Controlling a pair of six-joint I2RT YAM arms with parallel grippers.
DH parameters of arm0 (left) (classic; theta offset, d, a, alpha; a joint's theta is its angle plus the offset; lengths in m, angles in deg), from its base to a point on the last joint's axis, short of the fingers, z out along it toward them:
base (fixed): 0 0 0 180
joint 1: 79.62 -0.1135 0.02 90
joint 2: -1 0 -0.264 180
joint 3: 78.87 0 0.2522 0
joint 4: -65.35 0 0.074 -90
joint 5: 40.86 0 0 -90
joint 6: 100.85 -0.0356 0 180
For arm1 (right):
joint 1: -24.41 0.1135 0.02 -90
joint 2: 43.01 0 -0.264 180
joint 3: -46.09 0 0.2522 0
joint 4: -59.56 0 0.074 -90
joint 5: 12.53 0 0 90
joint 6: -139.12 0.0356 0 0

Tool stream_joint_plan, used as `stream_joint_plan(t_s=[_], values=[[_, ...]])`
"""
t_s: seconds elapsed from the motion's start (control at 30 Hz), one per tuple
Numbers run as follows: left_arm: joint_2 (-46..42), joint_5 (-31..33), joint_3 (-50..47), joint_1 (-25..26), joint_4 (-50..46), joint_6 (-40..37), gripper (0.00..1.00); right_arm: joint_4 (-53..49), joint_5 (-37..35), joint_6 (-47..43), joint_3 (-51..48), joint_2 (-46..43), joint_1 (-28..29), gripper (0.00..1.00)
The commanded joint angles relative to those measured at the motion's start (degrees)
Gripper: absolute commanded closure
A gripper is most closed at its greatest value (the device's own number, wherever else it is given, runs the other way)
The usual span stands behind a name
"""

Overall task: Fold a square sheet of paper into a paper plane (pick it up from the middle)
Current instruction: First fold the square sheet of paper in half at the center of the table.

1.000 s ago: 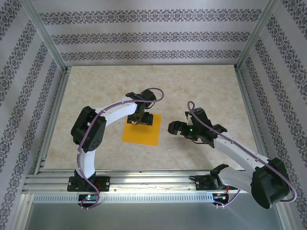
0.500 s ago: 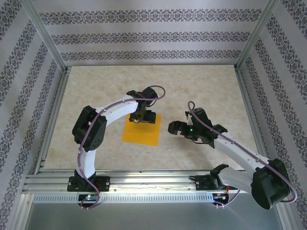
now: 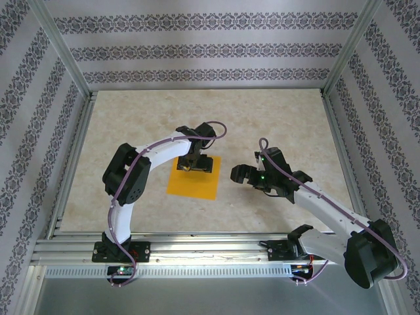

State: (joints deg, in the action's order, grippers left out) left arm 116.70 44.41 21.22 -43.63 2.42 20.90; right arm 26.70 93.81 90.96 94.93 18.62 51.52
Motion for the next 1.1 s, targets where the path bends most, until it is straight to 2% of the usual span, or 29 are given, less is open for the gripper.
stream_joint_plan(t_s=[0.0, 0.2, 0.57, 0.8, 1.07], values=[[1.4, -1.1, -1.8, 0.6, -0.4, -0.2, 0.15, -0.9, 0.3, 0.4, -0.7, -1.1, -0.3, 0.02], [2.4, -1.8, -2.8, 0.7, 0.8, -0.2, 0.14, -1.3, 0.3, 0.5, -1.0, -1.4, -0.4, 0.02], [5.3, 0.6, -3.4, 1.3, -0.1, 0.4, 0.14, -1.0, 0.1, 1.1, -2.3, -2.1, -0.3, 0.02], [5.4, -2.6, -4.9, 1.3, 2.9, 0.0, 0.16, -1.0, -0.3, 1.4, -2.4, -2.2, -0.4, 0.02], [4.7, -2.8, -5.7, 1.3, 3.5, -0.3, 0.19, -0.9, -0.1, 1.6, -2.4, -2.3, -0.4, 0.02]])
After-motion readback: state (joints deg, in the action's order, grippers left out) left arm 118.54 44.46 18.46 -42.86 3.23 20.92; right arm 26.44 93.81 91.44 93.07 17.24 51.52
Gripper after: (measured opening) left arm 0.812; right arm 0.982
